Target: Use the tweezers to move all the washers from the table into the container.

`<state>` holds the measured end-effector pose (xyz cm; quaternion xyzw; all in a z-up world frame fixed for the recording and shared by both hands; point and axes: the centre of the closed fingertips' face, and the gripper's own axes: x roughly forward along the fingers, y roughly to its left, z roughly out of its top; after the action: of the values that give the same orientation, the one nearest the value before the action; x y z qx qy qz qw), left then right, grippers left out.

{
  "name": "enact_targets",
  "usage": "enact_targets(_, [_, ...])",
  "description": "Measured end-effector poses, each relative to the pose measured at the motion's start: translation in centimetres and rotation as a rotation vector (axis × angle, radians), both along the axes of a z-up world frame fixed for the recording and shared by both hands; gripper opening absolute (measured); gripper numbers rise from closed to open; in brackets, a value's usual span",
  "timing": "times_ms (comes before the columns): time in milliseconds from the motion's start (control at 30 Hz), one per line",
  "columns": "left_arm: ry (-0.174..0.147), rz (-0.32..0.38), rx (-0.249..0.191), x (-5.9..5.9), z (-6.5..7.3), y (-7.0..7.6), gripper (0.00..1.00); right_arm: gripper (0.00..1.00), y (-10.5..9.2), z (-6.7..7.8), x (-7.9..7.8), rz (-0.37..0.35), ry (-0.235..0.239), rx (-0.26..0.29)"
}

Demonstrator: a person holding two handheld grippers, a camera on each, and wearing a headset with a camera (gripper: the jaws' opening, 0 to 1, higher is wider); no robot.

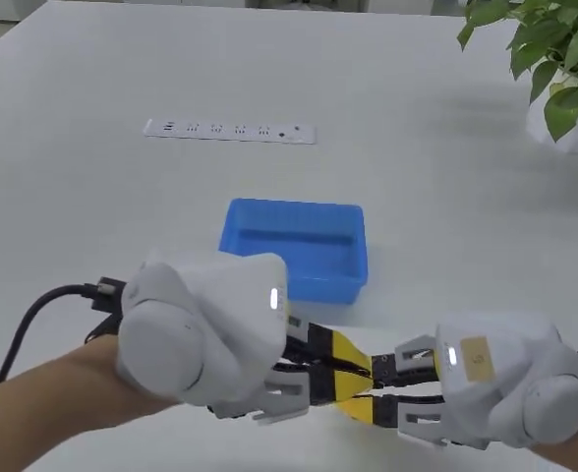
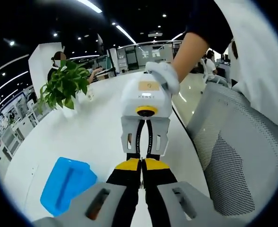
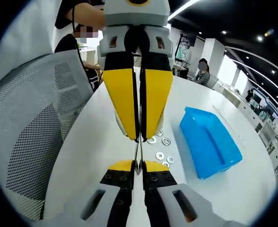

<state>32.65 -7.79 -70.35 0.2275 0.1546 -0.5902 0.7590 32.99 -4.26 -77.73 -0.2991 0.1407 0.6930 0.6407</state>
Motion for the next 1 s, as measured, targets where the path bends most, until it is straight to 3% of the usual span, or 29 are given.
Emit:
enact_targets(267, [0.013,0.004,-0.021,0.0,-0.5,0.1,0.05,0.08,0.1,0.1,-0.1,0.006,0.005,0.002])
enact_targets(567, [-0.001,0.002,-0.051,-0.1,-0.3,0.0,0.04,0.08,0.1,0.1,-0.1,0.004,0.011,0.005])
enact_targets(1000, [-0.004,0.037,-0.056,-0.5,0.0,1.7,0.04,0.09,1.6,0.4,-0.5,0.018,0.005,0.015])
